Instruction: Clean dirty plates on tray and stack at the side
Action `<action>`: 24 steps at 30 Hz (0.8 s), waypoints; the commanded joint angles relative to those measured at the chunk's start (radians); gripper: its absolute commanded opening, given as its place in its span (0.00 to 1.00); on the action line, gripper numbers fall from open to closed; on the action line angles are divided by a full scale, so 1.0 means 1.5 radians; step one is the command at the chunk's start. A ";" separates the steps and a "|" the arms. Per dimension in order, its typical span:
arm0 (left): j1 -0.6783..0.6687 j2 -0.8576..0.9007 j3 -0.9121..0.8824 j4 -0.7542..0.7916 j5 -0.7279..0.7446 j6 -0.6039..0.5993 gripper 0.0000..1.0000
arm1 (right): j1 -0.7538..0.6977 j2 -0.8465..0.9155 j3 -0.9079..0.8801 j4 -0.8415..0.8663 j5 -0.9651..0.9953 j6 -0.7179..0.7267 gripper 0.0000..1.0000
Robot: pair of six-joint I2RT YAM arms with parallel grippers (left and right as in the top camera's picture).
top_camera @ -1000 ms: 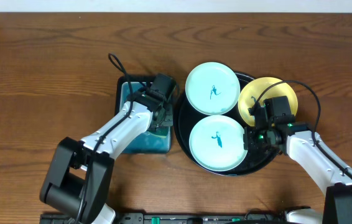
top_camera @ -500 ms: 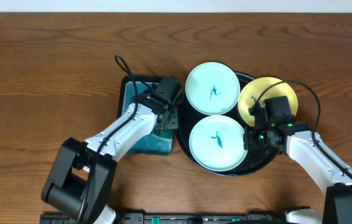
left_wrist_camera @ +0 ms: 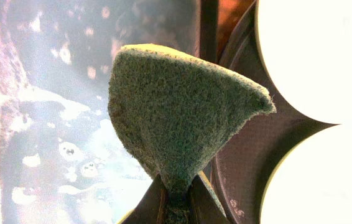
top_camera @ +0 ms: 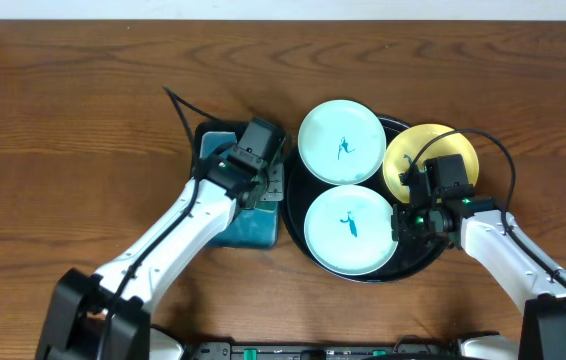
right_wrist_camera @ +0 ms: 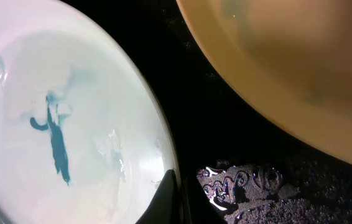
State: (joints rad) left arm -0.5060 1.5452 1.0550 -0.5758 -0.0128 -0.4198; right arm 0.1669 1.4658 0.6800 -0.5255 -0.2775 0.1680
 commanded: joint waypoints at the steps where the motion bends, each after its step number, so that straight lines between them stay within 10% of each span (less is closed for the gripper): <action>1: 0.003 -0.028 -0.002 -0.001 -0.018 0.025 0.08 | 0.003 0.002 0.012 -0.001 -0.012 -0.001 0.01; 24: 0.065 -0.064 -0.001 0.004 -0.116 0.067 0.07 | 0.003 0.002 0.012 -0.001 -0.012 -0.001 0.01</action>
State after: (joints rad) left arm -0.4149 1.4700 1.0550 -0.5766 -0.0784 -0.3561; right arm 0.1669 1.4658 0.6800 -0.5255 -0.2775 0.1680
